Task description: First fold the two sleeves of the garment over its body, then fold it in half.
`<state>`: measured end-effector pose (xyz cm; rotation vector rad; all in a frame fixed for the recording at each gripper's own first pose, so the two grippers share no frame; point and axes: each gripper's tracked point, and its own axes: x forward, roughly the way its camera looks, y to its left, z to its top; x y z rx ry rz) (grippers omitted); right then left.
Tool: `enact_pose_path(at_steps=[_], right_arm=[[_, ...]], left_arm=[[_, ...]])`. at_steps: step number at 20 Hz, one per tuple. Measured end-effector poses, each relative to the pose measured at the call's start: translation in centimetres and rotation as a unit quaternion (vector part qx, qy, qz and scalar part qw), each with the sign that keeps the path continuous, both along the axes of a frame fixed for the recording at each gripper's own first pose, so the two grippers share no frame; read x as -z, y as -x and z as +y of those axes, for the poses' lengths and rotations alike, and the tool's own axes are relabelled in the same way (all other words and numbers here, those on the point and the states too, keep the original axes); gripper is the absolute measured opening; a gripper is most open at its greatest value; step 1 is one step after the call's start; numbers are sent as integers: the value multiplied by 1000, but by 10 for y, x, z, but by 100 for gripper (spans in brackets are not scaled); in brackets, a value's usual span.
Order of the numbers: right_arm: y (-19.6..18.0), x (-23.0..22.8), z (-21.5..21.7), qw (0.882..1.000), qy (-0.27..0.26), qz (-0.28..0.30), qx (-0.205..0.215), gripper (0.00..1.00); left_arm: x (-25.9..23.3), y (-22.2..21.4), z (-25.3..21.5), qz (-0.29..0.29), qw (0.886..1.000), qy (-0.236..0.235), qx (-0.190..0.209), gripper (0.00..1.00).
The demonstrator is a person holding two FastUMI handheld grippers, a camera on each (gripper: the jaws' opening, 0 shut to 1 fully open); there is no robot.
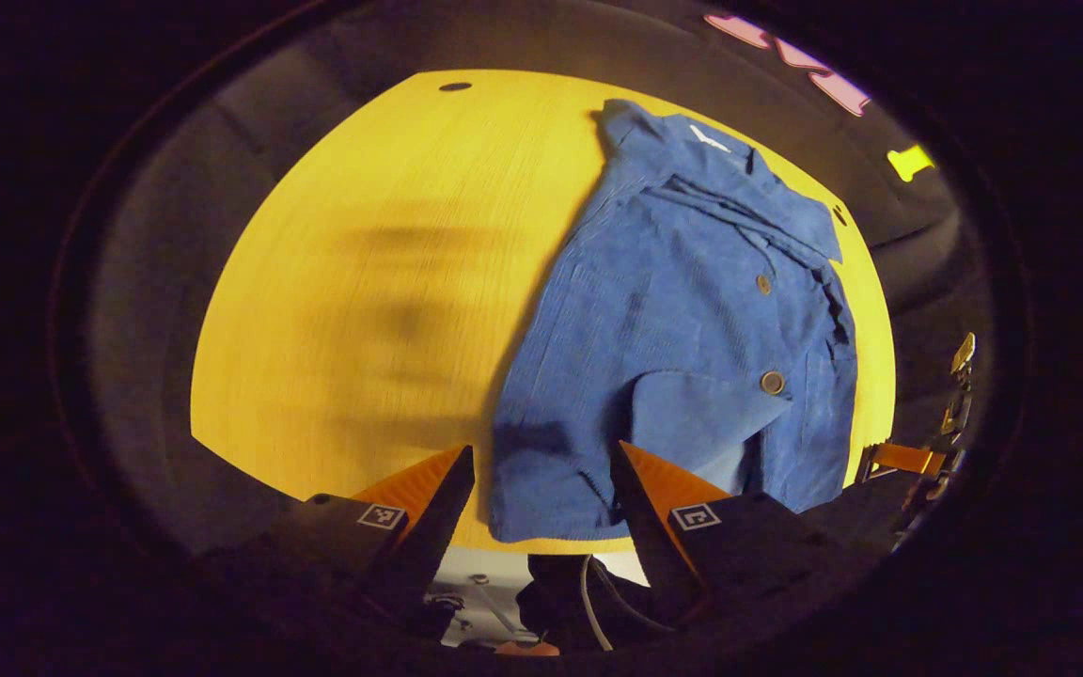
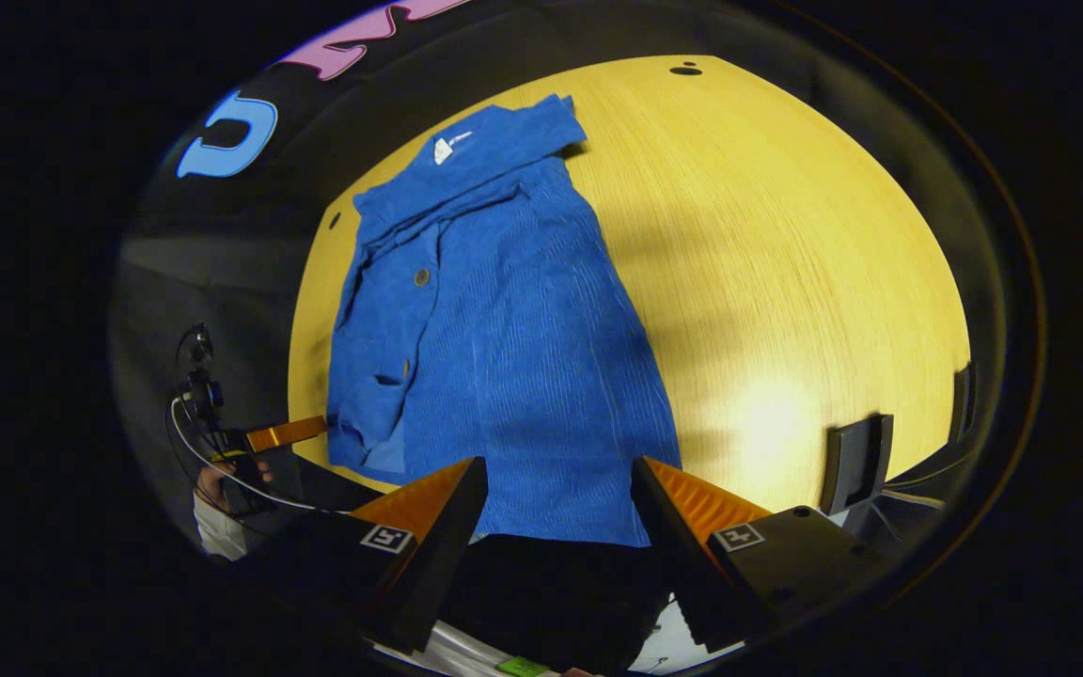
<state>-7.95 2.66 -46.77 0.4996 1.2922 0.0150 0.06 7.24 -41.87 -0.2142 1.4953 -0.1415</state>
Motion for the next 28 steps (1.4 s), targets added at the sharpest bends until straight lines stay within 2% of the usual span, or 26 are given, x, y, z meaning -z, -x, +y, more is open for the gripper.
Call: enact_pose_path(at_steps=[4, 6, 7, 11, 16, 18, 20, 21, 23, 24, 25, 26, 27, 28], right_arm=[[14, 19, -10, 999, 19, 39, 1, 99], [21, 28, -19, 998, 38, 57, 1, 99], [24, 31, -21, 997, 44, 66, -1, 99], [29, 43, -33, 994, 69, 84, -8, 99], [28, 60, -43, 989, 100, 109, -24, 99], [28, 63, -41, 987, 108, 116, -39, 97], [35, 64, -41, 981, 127, 139, -52, 97], [39, 64, -40, 977, 144, 144, -56, 97], [38, 68, -34, 976, 158, 135, -65, 97], [39, 68, -32, 977, 154, 134, -61, 92], [41, 68, -26, 978, 143, 141, -56, 86], [39, 69, -17, 981, 127, 142, -50, 67], [36, 69, -7, 983, 109, 138, -42, 48], [34, 68, -6, 984, 111, 134, -41, 28]], left_arm=[[15, 10, -3, 38, 999, 28, -11, 85], [10, 7, -1, 38, 999, 34, -1, 88], [10, 5, -3, 38, 999, 33, 5, 85], [12, 11, -11, 55, 998, 38, 22, 85], [15, 16, -14, 63, 997, 6, 50, 83], [19, 18, -12, 65, 994, -23, 83, 83], [22, 23, -9, 61, 987, -73, 126, 81], [21, 21, -12, 56, 985, -79, 145, 81], [20, 18, -14, 55, 987, -76, 133, 79], [23, 19, -15, 58, 989, -72, 116, 77], [21, 21, -18, 65, 991, -57, 100, 69], [19, 23, -25, 76, 993, -30, 85, 58], [19, 24, -30, 89, 994, 0, 64, 29], [18, 24, -34, 101, 994, 28, 43, 19]])
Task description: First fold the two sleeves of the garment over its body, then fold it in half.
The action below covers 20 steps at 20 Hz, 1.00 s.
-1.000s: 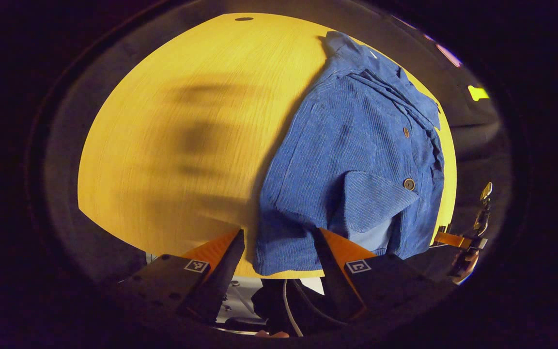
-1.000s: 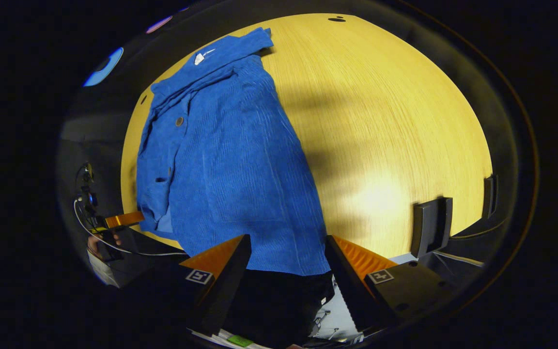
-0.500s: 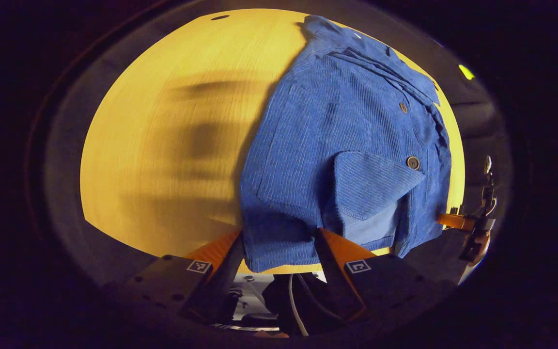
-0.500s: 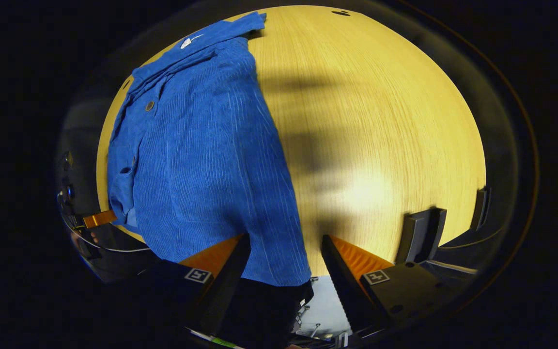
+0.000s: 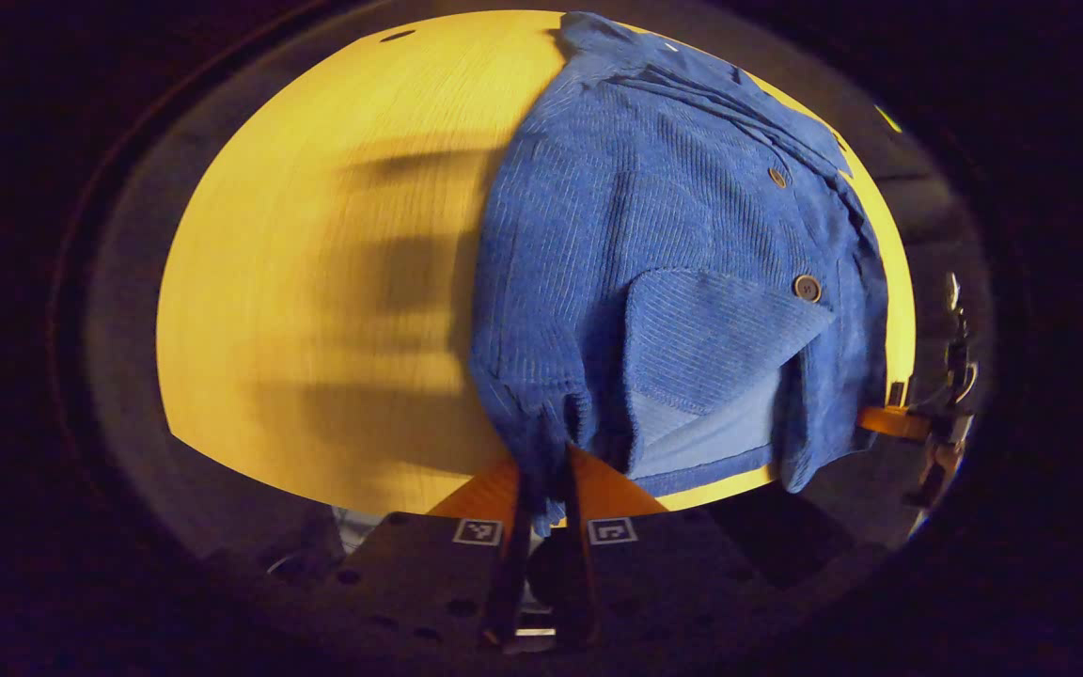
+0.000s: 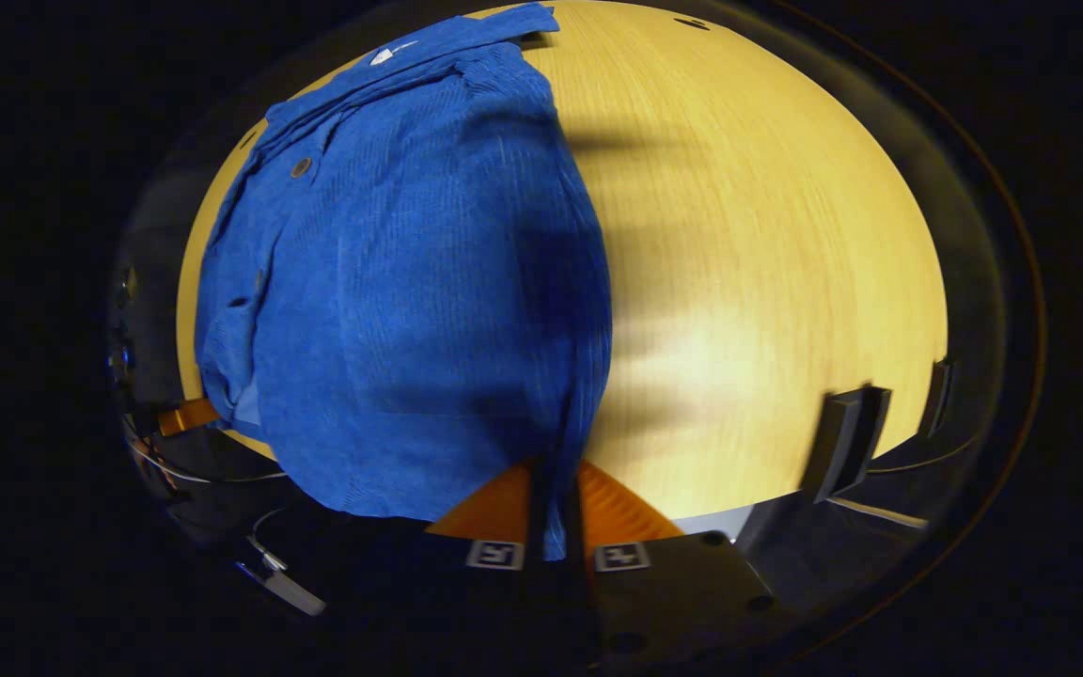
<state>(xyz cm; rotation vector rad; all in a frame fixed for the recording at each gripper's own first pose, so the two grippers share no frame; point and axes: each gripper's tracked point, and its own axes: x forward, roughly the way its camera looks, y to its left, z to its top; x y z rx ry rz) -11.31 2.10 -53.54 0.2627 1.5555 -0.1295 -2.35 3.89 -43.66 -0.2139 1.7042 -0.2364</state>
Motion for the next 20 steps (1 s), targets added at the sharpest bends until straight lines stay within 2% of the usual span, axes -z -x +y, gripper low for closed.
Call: enact_pose_path(at_steps=[1, 2, 4, 6, 9, 12, 15, 17, 20], right_arm=[[0, 3, 2, 1000, -4, -1, -4, 9], [-1, 0, 1, 1000, -8, -6, 0, 5], [0, -2, 1, 999, -28, -15, 18, 5], [-4, -11, 3, 998, -44, -29, 32, 5], [-14, -43, 12, 996, -59, -65, 21, 5], [-24, -88, 18, 992, -65, -107, -1, 5], [-43, -137, 21, 986, -57, -154, -24, 5], [-61, -170, 29, 980, -65, -186, -28, 5], [-97, -216, 31, 971, -71, -227, -29, 5]], left_arm=[[-7, -4, 3, 7, 999, 25, -26, 12], [-1, -3, -1, 10, 998, 40, -40, 0], [-2, 1, 1, 5, 998, 50, -37, 0], [-1, 0, 4, -13, 999, 32, -19, 0], [-21, -1, 2, -41, 999, 31, 16, 0], [-53, -10, -6, -76, 995, 50, 34, 0], [-91, -28, -11, -131, 988, 71, 46, 0], [-130, -50, -12, -165, 981, 92, 46, 0], [-184, -84, -5, -220, 969, 98, 52, 0]])
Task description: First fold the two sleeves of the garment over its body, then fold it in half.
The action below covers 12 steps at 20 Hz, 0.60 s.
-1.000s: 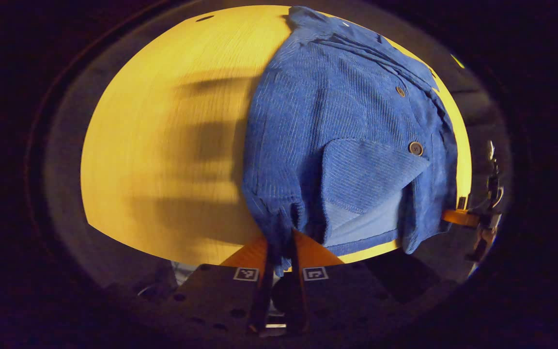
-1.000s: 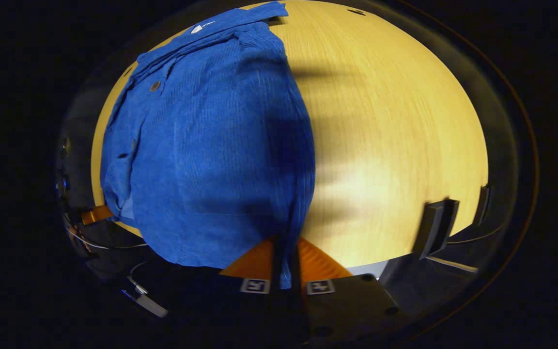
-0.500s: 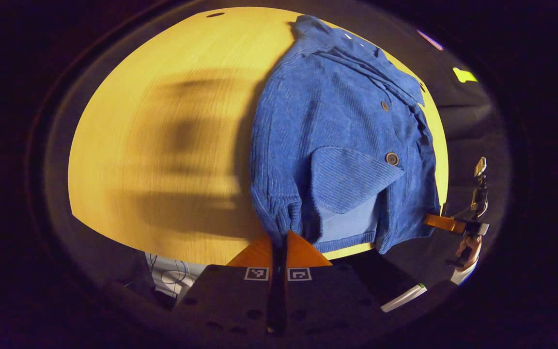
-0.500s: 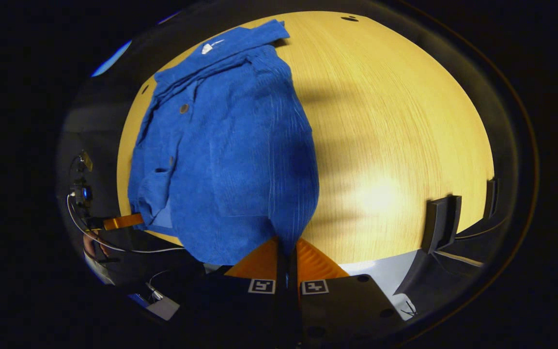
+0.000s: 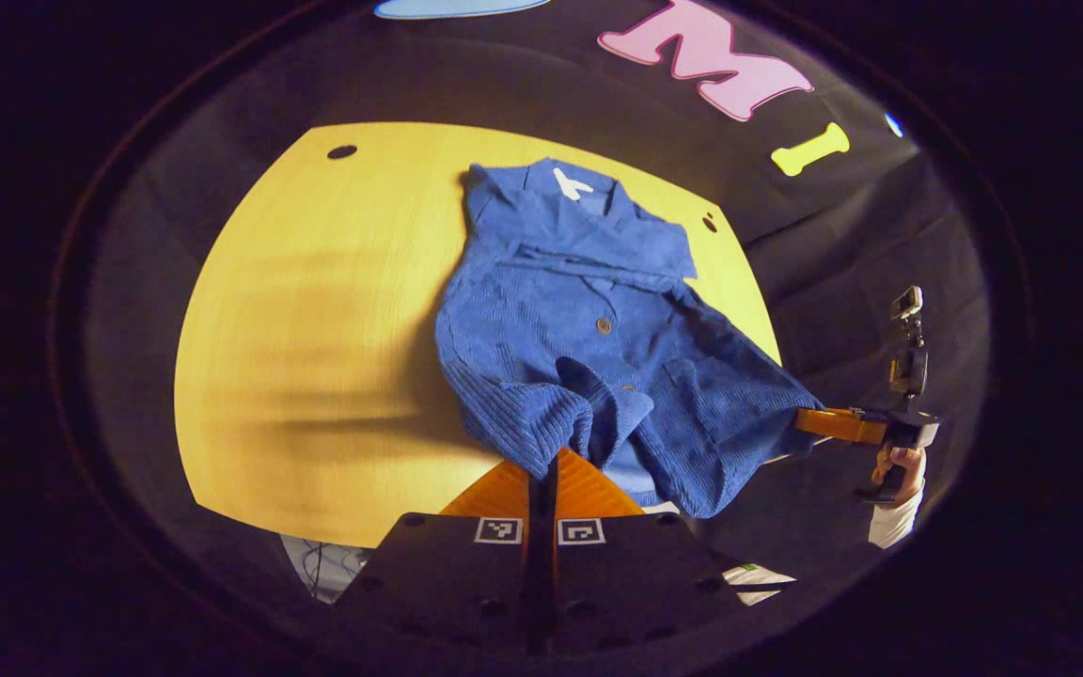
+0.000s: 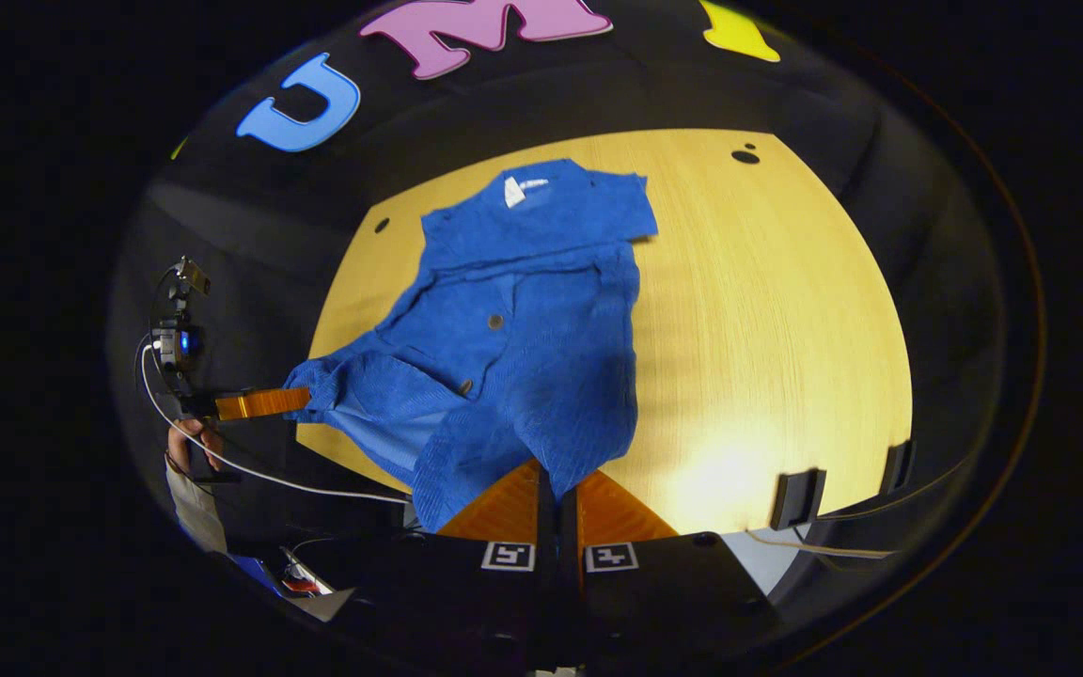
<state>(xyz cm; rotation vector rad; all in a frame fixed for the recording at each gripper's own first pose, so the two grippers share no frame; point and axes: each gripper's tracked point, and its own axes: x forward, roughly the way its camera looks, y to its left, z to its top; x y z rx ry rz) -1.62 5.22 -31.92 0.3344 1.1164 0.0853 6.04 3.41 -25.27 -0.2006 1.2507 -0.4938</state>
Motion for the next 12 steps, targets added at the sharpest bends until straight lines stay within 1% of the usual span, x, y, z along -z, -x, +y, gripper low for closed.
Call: enact_pose_path(at_steps=[2, 4, 5, 7, 8, 9, 10, 12], right_arm=[[-37, -28, -7, 999, 4, -34, 13, 5], [-77, -50, -18, 997, 8, -64, 30, 5], [-100, -61, -23, 996, 8, -78, 38, 5], [-153, -77, -29, 994, -9, -90, 57, 5], [-183, -79, -37, 993, -14, -95, 67, 5], [-216, -75, -53, 992, -4, -96, 82, 5], [-242, -65, -70, 992, 4, -87, 95, 5], [-299, -40, -89, 991, 14, -78, 108, 5]], left_arm=[[-33, -28, 7, -24, 1000, 9, -13, 0], [-57, -51, 23, -32, 999, 12, -22, 0], [-66, -64, 29, -36, 999, 11, -27, 0], [-74, -97, 32, -45, 998, -3, -32, 0], [-73, -119, 34, -57, 998, -16, -33, 0], [-64, -153, 27, -64, 997, -26, -44, 0], [-59, -180, 21, -55, 996, -26, -62, 0], [-42, -224, 14, -22, 994, -28, -103, 0]])
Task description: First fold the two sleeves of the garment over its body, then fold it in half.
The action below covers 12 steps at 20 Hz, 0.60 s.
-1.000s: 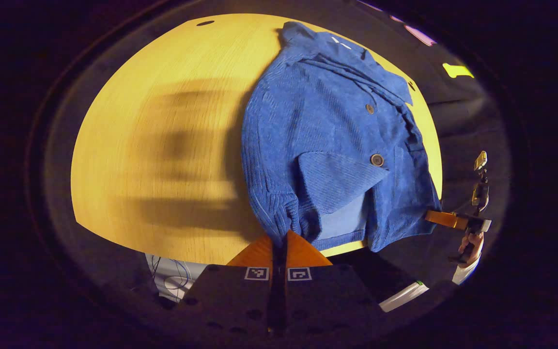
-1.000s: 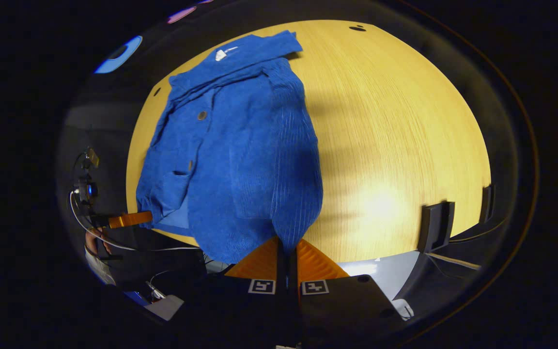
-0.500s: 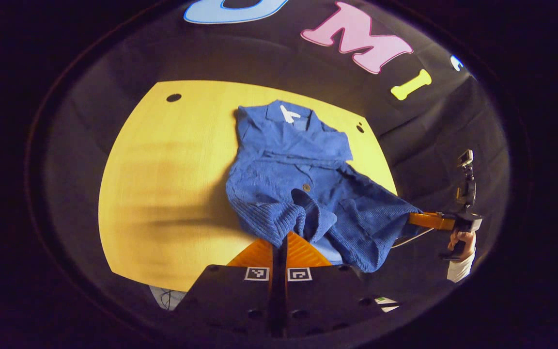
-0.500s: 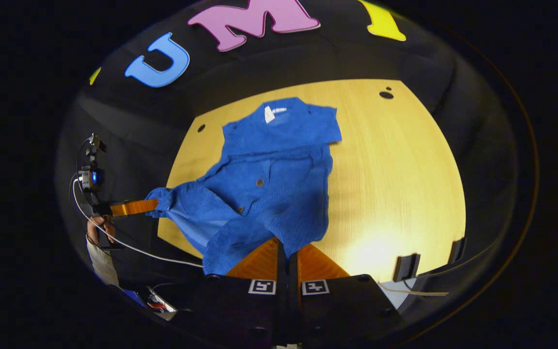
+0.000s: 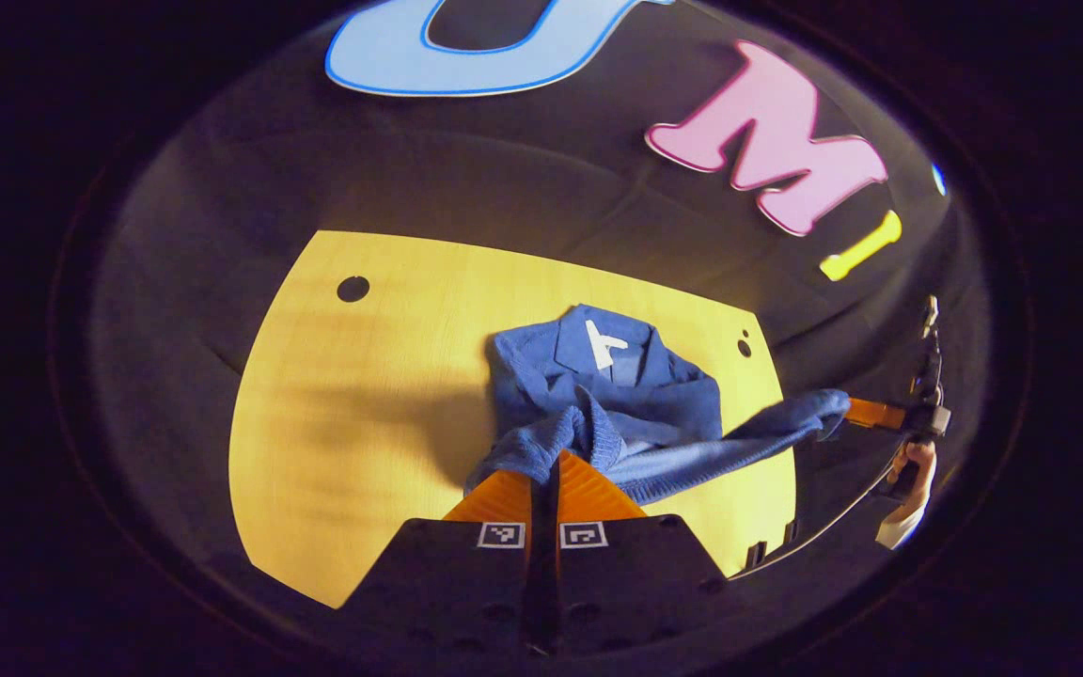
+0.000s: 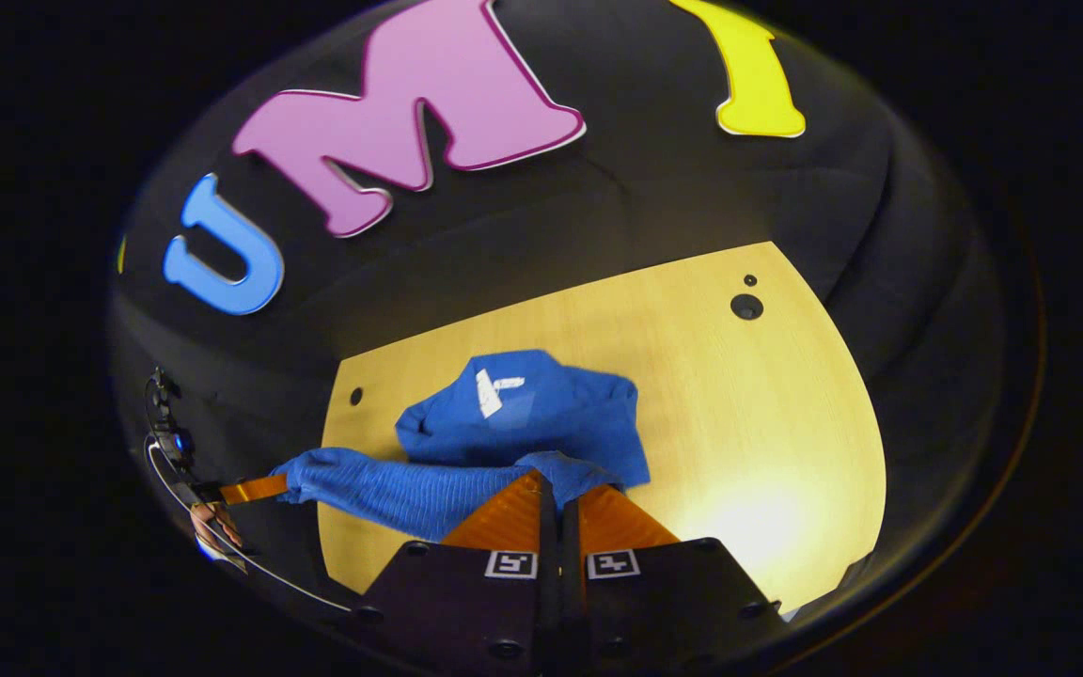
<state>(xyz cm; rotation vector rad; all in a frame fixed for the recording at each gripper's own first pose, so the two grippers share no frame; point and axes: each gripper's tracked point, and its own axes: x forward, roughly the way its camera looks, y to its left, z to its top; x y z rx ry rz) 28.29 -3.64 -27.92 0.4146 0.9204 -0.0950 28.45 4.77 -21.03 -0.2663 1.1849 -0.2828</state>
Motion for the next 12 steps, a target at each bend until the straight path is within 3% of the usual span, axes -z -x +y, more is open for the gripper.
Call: enact_pose_path(at_steps=[5, 9, 11, 12], right_arm=[[-83, 102, -5, 997, 4, 78, -22, 5], [-111, 150, -15, 994, -21, 104, -19, 5], [-123, 156, -22, 995, -49, 91, 2, 9], [-133, 155, -25, 994, -76, 79, 16, 21]], left_arm=[[76, -71, -25, 59, 996, -61, 3, 0], [113, -95, -22, 84, 993, -80, -21, 0], [123, -110, -30, 67, 995, -50, -57, 0], [123, -118, -37, 58, 995, -14, -75, 0]])
